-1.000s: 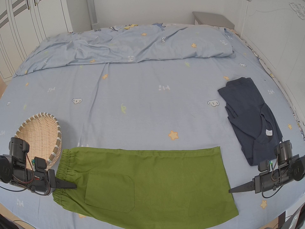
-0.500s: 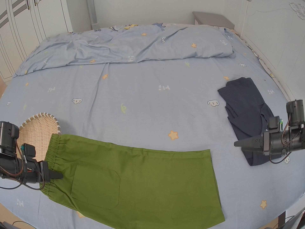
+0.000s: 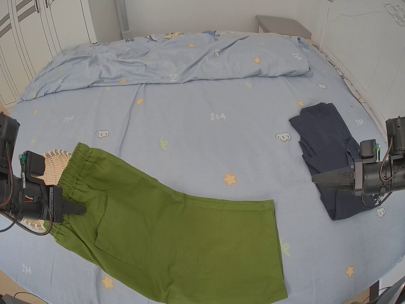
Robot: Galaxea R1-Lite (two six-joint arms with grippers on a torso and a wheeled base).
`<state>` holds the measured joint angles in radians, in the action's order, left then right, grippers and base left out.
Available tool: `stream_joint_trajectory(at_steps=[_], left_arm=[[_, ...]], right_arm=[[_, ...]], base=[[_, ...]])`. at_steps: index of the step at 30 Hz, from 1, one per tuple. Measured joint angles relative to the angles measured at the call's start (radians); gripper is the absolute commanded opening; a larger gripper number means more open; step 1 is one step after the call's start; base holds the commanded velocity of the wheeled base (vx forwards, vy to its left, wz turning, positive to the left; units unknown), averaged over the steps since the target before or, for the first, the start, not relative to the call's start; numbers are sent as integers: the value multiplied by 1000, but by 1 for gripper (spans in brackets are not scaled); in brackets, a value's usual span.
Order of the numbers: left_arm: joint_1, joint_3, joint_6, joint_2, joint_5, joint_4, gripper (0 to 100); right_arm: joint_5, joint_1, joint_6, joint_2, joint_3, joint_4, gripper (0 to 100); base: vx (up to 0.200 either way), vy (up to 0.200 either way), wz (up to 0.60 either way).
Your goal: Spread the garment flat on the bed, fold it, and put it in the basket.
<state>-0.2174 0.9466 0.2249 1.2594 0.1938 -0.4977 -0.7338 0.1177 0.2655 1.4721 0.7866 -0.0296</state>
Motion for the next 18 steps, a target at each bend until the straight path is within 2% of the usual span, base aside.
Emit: stream_joint_trajectory(at_steps=[7, 13, 18], left_arm=[[-245, 95, 140, 76, -178, -35, 0], [-386, 185, 254, 183, -229, -43, 0], [-486, 249, 307, 272, -243, -42, 0]], right_arm=[[28, 26, 3, -6, -3, 4, 100], [51, 43, 3, -5, -9, 4, 100], [57, 48, 2, -2, -13, 3, 100]], base=[[0, 0, 0], [0, 0, 0], [0, 0, 0]])
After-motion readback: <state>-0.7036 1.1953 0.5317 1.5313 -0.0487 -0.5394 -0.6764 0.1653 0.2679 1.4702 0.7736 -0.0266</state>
